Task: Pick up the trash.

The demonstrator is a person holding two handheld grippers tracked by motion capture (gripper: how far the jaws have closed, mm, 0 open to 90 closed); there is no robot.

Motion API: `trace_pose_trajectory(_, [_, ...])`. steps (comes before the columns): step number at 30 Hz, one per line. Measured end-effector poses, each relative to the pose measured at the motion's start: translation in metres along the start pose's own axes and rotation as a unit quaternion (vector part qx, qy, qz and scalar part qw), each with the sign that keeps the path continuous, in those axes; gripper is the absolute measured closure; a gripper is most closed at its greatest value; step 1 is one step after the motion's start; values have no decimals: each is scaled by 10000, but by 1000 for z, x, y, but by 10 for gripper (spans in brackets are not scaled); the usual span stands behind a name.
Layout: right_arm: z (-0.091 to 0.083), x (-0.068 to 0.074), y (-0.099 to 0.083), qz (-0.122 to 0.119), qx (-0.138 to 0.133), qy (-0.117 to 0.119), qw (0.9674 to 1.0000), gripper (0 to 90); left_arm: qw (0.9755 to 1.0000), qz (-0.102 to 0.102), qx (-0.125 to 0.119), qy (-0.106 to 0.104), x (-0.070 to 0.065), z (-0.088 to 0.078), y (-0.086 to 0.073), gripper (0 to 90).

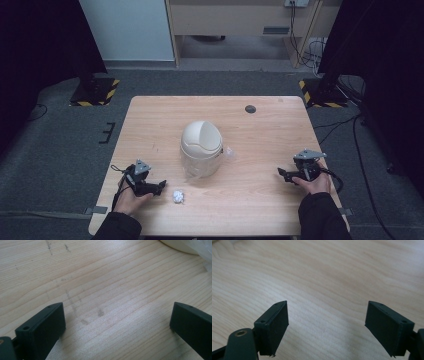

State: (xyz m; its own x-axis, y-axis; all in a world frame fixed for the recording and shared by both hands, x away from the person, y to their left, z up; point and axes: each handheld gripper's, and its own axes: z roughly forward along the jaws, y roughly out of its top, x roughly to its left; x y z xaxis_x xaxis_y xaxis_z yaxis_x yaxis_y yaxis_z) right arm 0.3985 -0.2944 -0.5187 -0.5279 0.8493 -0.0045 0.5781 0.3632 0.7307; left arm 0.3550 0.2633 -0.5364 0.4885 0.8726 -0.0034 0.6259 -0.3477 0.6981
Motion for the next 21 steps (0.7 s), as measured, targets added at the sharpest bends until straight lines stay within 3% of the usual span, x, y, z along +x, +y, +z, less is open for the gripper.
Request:
trace_pose_trajectory(6, [-6, 2, 7, 92, -244, 93, 9996, 165, 10000, 0, -1, -2, 0, 0, 0, 0])
trace_pose_trajectory(13, [-8, 8, 15, 18, -336, 231, 9992, 168, 10000, -2, -1, -4, 0, 0, 0, 0])
trace_pose_trajectory(21, [-14, 9, 22, 35, -499, 227, 9985, 164, 10000, 0, 1, 0, 0, 0, 0, 0])
